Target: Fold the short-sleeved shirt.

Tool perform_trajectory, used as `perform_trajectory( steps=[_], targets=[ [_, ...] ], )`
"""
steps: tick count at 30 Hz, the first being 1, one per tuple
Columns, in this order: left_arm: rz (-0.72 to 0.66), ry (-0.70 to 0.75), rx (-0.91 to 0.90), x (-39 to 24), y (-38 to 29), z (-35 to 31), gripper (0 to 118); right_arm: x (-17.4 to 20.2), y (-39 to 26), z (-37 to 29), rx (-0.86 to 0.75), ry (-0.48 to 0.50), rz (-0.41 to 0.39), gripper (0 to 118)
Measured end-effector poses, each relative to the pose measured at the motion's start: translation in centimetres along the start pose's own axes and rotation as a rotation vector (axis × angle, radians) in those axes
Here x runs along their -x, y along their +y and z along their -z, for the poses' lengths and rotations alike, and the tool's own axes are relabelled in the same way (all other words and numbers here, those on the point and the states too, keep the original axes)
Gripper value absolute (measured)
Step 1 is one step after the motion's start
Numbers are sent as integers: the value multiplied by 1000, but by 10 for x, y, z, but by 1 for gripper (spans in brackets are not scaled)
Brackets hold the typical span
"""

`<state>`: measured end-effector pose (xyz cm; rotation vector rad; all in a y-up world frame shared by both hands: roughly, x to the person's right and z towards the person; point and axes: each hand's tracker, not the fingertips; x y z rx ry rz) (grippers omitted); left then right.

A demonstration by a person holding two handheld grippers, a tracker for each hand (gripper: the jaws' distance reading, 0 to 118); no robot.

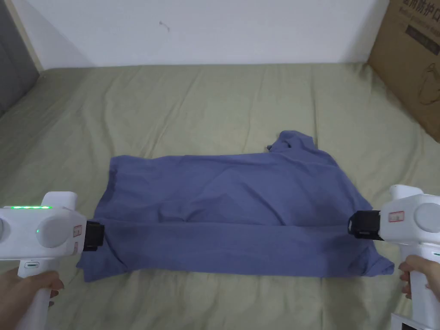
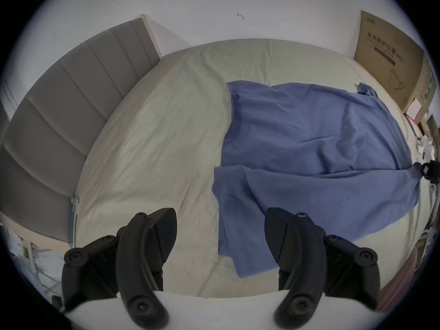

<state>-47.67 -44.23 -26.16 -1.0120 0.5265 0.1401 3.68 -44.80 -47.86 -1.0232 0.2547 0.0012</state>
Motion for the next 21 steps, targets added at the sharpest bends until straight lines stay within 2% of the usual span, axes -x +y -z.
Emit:
perform_trajectory(
  steps=[1, 2, 3, 4, 7, 12, 14, 15, 16, 19, 20, 21],
  targets=[
    [-32, -17, -9, 2, -7, -7, 72, 1, -6, -9, -26, 8, -14, 53],
    [-54, -44, -19, 4, -16, -15, 53, 2, -13, -18, -45, 8, -24, 25],
    [-69, -70, -31, 6, -24, -21, 24, 3, -20, -25, -49, 5, -27, 0],
    [-77, -83, -39, 7, -34, -28, 0, 3, -28, -31, -55, 4, -29, 0],
    [-83, -87, -32, 4, -60, -38, 0, 4, -51, -44, -51, 87, -10, 0],
    [-75, -101, -46, 3, -67, -28, 2, 8, -73, -37, -18, 101, -19, 0],
    [-76, -94, -30, 1, -58, -18, 60, 8, -78, -32, -1, 104, -4, 0],
    [-76, -98, -30, 3, -54, -10, 81, 6, -81, -30, 9, 107, 10, 0],
    [-79, -104, -42, 3, -51, -2, 91, 5, -82, -28, 16, 112, 22, 0],
    [-69, -47, 42, -4, -41, 31, 88, 2, -87, -23, 28, 115, 31, 0],
    [-59, -61, 79, -4, -41, 44, 82, 3, -89, -24, 33, 108, 28, 0],
    [-69, -96, 97, -5, -43, 54, 67, 2, -90, -23, 36, 102, 29, 0]
  ],
)
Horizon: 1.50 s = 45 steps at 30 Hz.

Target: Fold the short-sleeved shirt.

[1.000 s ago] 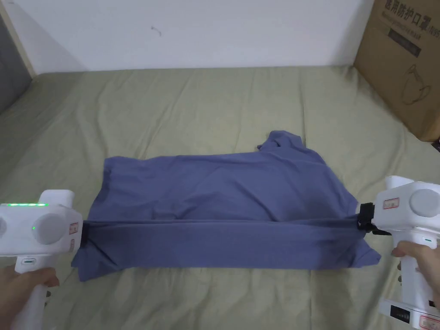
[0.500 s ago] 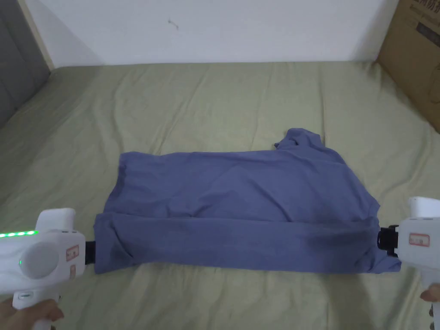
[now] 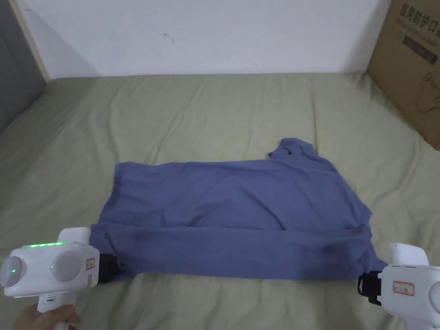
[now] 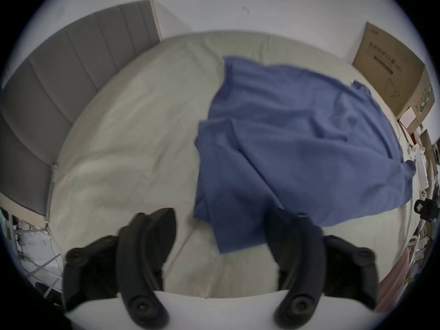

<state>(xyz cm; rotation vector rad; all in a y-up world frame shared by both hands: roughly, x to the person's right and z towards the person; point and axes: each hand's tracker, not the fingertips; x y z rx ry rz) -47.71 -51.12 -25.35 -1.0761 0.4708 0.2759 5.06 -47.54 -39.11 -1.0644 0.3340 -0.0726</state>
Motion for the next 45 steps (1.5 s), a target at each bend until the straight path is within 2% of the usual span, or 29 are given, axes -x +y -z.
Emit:
perform_trajectory(
  steps=[1, 3, 4, 5, 6, 7, 10, 11, 12, 13, 14, 16, 17, 19, 20, 21, 22, 23, 25, 29, 32, 35, 42, 43, 44, 45],
  targets=[
    [-21, -32, 22, 2, -2, 8, 52, -2, 0, 1, 7, -3, 4, 0],
    [-53, -24, -19, 3, -4, 5, 50, -5, -2, 1, 11, 0, 29, 0],
    [-53, -25, -17, 4, -1, 0, 28, -7, -2, 1, 10, 3, 37, 0],
    [-38, -19, -30, 5, 1, -3, 2, -8, -2, 1, 11, 4, 39, 0],
    [-21, 28, -40, 5, 1, -7, 2, -9, 0, 2, 12, 3, 39, 0],
    [-40, -45, -5, 8, 5, -7, 2, -8, 0, 2, 13, 2, 33, 0],
    [-29, -32, -19, 6, 6, -21, 2, -9, 11, -1, -18, 15, 8, 2],
    [-29, -34, -24, 5, 6, -24, 2, -7, 15, -1, -37, 5, 3, 12],
    [-31, -36, -30, 6, 7, -26, 2, -8, 21, 1, -46, -4, -1, 36],
    [-33, -41, -31, 7, 8, -28, 2, -9, 27, 7, -39, -8, -7, 73],
    [-36, -46, -33, 6, 6, -33, 2, -11, 33, 16, -23, -19, -11, 80],
    [-32, -49, -33, 6, 7, -37, 2, -15, 42, 35, 13, -18, -9, 79],
    [-28, -54, -34, 6, 7, -38, 2, -18, 44, 43, 51, -28, 4, 74],
    [-21, -52, -32, 6, 6, -40, 2, -24, 44, 64, 114, -8, 33, 39],
    [-12, -51, -28, 5, 6, -41, 2, -23, 43, 68, 113, 1, 25, 33],
    [-5, -50, -25, 5, 6, -42, 2, -19, 41, 65, 95, -7, 17, 33],
    [0, -47, -24, 7, 5, -41, 2, -15, 42, 60, 88, 13, 22, 20],
    [8, -42, -21, 7, 5, -42, 2, -10, 42, 56, 86, 20, -2, 14],
    [21, -39, -17, 7, 4, -44, 2, -5, 45, 53, 87, -13, -62, 13],
    [27, -38, -14, 17, 0, -50, 2, -13, 45, 30, 41, 19, -22, 13],
    [42, -37, -13, 19, -12, -62, 2, -18, 41, 9, 35, 3, -62, 13],
    [117, -6, -7, 20, -34, -75, 2, -28, 22, -8, 54, 7, -46, 13],
    [153, 10, 47, 28, -94, -83, 2, -51, -47, -22, 131, 31, 19, 13],
    [151, 8, 52, 29, -98, -80, 8, -51, -52, -21, 134, 39, 32, 19],
    [127, -2, 58, 30, -100, -77, 20, -51, -53, -19, 146, 38, 48, 32],
    [95, 5, 79, 30, -100, -77, 38, -51, -53, -18, 159, 24, 56, 53]
  ],
)
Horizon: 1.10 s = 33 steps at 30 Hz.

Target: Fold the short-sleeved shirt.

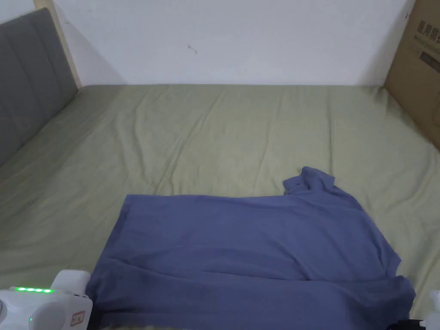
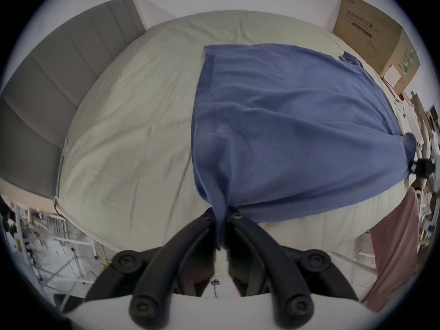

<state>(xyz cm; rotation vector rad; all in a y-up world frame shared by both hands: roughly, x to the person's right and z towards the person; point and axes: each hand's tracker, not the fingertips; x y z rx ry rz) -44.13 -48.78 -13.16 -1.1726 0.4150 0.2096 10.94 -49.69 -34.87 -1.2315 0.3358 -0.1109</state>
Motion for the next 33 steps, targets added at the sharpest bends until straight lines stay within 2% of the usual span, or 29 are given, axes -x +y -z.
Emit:
perform_trajectory(
  steps=[1, 2, 3, 5, 8, 9, 10, 11, 12, 13, 17, 24, 25, 26, 28, 29, 33],
  targets=[
    [-9, 17, 20, -1, 3, -1, 65, 2, 1, -1, 7, -17, -3, 80],
    [-9, 31, 5, 0, 4, -3, 81, 3, 6, -2, 10, -27, -14, 83],
    [0, 33, -10, 0, 5, -7, 90, 5, 8, -5, 4, -39, -24, 83],
    [0, 22, -49, -2, 13, -21, 91, 12, 19, -19, -51, -42, -45, 83],
    [-43, -16, -101, -6, 30, -39, 89, 29, 38, -40, -145, 8, -78, 81],
    [-68, -35, -142, -10, 35, -46, 83, 36, 44, -46, -181, 18, -98, 73],
    [-81, -53, -179, -13, 41, -50, 58, 44, 51, -51, -215, 17, -121, 45],
    [-81, -68, -201, -17, 46, -52, 27, 52, 56, -53, -249, -3, -138, 14],
    [-84, -51, -204, -22, 52, -50, 0, 60, 61, -53, -295, -40, -147, 0],
    [-93, -44, -215, -28, 56, -50, 0, 66, 67, -53, -295, -45, -144, 0],
    [-93, -74, -204, -37, 76, -35, 0, 78, 93, -31, -231, 36, -135, 0],
    [-65, -87, -205, -41, 109, -14, 0, 75, 173, 8, -249, 65, -103, 0],
    [-59, -76, -207, -42, 116, -11, 0, 75, 191, 17, -250, 63, -95, 5],
    [-56, -72, -211, -42, 121, -8, 0, 71, 209, 28, -243, 60, -100, 26],
    [-63, -77, -216, -40, 130, -3, 0, 73, 241, 51, -192, 0, -145, 86],
    [-66, -83, -217, -40, 134, -2, 0, 73, 254, 64, -175, -15, -175, 87],
    [-48, -66, -201, -42, 145, 11, 0, 68, 286, 102, -145, -47, -136, 87]
  ],
)
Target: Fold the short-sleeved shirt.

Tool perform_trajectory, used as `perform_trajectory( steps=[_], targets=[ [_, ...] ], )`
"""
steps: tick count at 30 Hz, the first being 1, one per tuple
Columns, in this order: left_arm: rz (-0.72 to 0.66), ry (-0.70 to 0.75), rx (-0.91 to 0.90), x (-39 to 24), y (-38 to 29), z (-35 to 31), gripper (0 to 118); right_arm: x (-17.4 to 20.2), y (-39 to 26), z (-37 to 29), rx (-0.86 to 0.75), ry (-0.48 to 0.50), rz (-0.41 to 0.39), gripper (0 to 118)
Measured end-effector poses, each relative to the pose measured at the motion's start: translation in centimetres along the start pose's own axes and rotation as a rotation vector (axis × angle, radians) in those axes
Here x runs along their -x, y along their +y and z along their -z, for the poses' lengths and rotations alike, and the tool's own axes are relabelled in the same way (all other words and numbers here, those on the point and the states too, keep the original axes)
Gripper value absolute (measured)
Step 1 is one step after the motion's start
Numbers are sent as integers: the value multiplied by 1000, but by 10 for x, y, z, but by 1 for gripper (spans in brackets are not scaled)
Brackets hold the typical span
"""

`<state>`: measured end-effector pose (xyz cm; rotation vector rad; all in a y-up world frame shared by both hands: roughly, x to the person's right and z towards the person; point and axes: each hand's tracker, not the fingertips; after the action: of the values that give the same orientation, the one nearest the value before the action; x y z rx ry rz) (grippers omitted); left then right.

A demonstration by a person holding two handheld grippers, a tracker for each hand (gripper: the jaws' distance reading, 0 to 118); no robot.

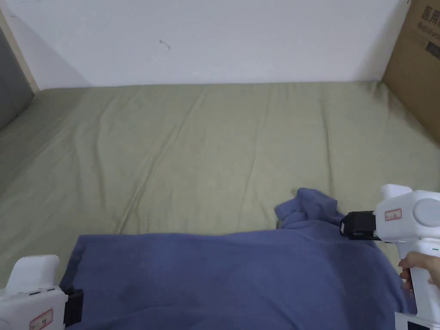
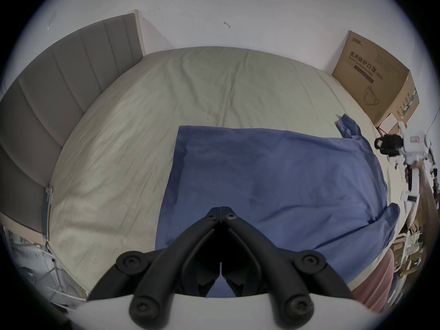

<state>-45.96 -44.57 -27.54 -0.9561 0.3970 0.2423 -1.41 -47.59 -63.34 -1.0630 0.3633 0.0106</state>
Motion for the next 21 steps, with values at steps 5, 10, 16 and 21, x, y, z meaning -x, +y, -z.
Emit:
perform_trajectory(
  steps=[5, 10, 16, 21],
  targets=[
    [6, 19, 43, 3, -4, 19, 0, -12, 1, 40, 80, -8, 29, 68],
    [8, 22, 66, 7, -6, 30, 0, -1, -10, 31, -11, -11, 54, 2],
    [-22, 21, 19, 18, 27, 42, 5, 7, -7, 26, -12, -65, -49, 2],
    [-9, 40, 13, 26, 78, 88, 111, 4, -4, 24, -11, -53, -48, 2]
  ],
)
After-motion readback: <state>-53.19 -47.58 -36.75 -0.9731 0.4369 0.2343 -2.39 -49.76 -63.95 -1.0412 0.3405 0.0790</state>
